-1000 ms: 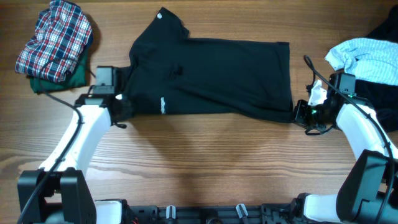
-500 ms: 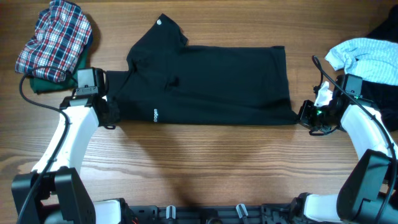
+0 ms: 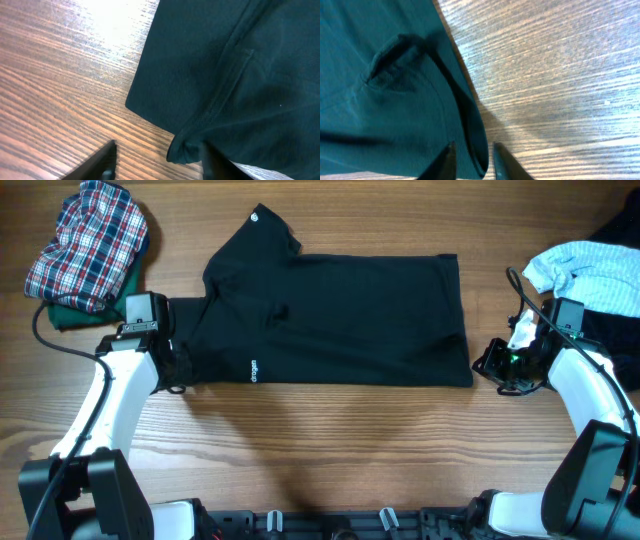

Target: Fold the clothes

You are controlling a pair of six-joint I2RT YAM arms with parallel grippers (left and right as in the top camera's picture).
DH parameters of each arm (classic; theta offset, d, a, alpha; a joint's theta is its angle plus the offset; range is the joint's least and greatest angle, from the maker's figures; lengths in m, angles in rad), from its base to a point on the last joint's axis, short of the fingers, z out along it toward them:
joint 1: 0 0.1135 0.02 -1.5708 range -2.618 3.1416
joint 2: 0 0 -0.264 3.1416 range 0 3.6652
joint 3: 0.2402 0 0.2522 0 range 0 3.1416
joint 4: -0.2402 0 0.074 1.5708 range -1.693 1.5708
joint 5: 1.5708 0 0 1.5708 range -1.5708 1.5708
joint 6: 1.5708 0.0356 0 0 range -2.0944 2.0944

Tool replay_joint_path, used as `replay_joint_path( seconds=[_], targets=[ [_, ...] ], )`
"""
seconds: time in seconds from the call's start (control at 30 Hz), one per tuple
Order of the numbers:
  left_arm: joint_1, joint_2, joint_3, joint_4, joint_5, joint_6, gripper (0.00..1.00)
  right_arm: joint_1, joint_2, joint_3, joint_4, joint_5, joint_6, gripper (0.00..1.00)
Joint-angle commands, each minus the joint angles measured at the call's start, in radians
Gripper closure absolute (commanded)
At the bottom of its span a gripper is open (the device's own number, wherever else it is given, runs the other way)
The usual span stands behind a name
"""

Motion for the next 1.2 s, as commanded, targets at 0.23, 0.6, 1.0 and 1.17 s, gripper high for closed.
replay_joint_path(
  seconds=[0.23,0.6,1.0,1.17],
  targets=[
    [0.008,-0.010,-0.003,0.001,-0.086,-0.004,0.23,-0.005,-0.013,0.031,0.038,-0.009,0.043,0.43],
    [0.007,-0.012,0.087,0.047,-0.054,-0.011,0.04,0.013,-0.013,0.256,-0.056,-0.093,-0.095,0.47],
    [-0.039,0.037,0.119,0.288,0.275,0.005,0.00,0.187,0.089,0.270,-0.002,-0.092,-0.077,0.46],
    [-0.125,0.119,0.119,0.301,0.285,0.064,0.00,0.195,0.135,0.269,-0.003,-0.039,-0.019,0.47]
  ],
)
